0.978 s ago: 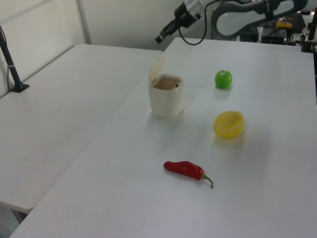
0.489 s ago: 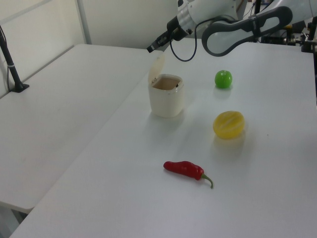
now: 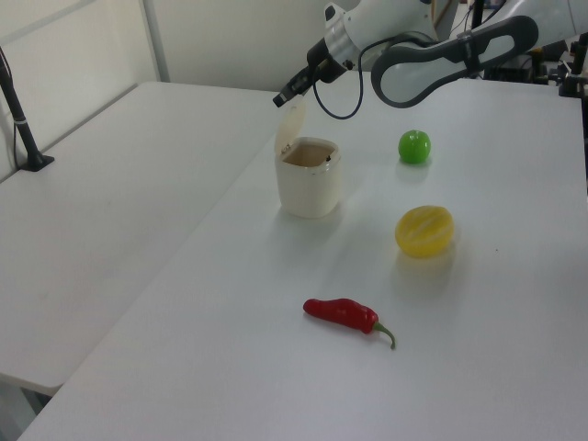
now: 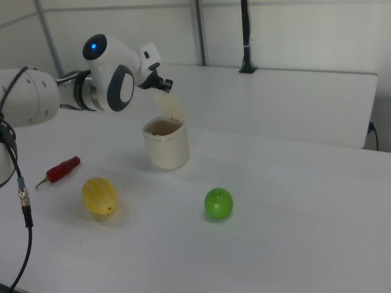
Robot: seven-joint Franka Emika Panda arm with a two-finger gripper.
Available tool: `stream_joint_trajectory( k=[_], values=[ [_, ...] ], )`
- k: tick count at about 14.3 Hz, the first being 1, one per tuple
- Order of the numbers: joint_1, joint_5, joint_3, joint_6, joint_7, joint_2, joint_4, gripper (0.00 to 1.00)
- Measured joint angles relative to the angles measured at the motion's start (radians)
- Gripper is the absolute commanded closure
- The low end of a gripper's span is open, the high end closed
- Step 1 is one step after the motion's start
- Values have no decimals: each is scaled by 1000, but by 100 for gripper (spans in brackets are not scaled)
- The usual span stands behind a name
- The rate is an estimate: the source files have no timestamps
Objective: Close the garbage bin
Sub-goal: 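Push the raised lid down onto the bin rim with the gripper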
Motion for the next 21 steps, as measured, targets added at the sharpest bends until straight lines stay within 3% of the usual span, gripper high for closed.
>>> stream_joint_trajectory(
  k=[10, 15, 21],
  values=[
    [18, 0, 2, -463, 22, -43, 20, 100],
    [50, 1, 3, -495, 27, -34, 12, 100],
    [35, 1, 1, -495, 29, -18, 11, 100]
  ],
)
